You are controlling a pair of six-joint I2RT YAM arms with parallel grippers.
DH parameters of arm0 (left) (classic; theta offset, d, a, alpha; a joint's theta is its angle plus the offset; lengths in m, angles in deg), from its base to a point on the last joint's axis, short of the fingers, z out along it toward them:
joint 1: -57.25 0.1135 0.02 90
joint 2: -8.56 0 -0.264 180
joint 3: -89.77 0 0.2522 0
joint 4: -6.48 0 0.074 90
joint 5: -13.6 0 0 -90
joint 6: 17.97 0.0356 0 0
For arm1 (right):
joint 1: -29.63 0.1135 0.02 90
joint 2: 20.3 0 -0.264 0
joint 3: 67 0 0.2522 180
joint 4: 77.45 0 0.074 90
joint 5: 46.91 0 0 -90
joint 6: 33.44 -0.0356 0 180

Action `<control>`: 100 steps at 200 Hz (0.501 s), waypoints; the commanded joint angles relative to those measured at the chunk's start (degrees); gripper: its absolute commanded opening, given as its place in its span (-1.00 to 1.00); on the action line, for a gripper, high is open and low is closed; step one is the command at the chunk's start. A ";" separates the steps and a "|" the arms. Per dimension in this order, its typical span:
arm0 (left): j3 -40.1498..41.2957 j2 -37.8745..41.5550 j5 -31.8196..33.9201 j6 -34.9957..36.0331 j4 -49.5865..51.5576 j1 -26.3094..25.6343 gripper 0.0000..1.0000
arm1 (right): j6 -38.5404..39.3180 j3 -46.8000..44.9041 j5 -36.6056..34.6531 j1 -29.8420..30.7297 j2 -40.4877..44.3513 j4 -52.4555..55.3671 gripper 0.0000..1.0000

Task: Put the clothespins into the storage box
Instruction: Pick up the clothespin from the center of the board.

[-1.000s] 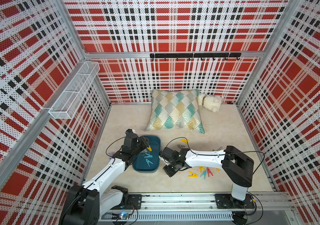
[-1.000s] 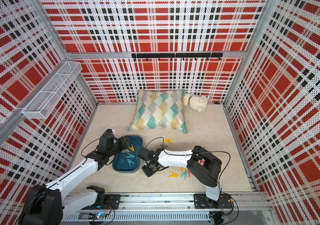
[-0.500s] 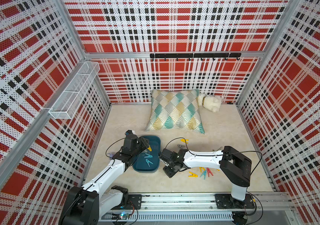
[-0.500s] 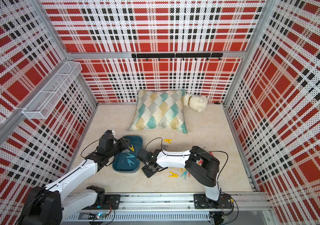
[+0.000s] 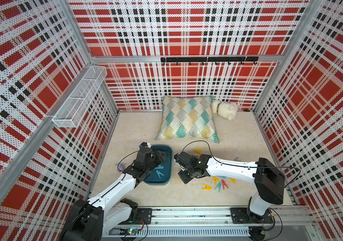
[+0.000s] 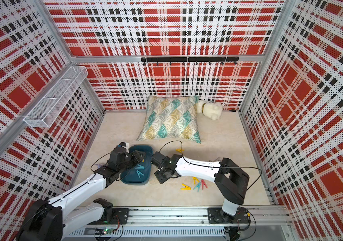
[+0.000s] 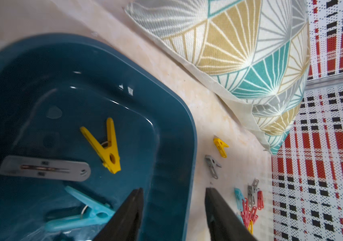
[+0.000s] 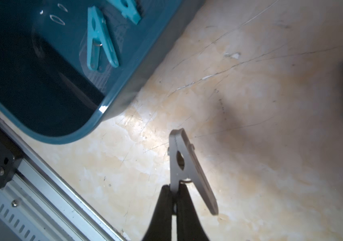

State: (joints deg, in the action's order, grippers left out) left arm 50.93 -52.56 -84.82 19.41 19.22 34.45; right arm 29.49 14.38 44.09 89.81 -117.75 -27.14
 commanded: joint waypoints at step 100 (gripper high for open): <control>-0.89 -7.39 -0.81 -9.20 -14.84 -12.73 0.08 | -0.87 7.49 5.62 -3.59 2.22 -1.96 -0.88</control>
State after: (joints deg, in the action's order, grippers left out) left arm 51.30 -58.14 -85.46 11.50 8.65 23.04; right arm 29.36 20.26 48.06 86.67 -117.14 -28.12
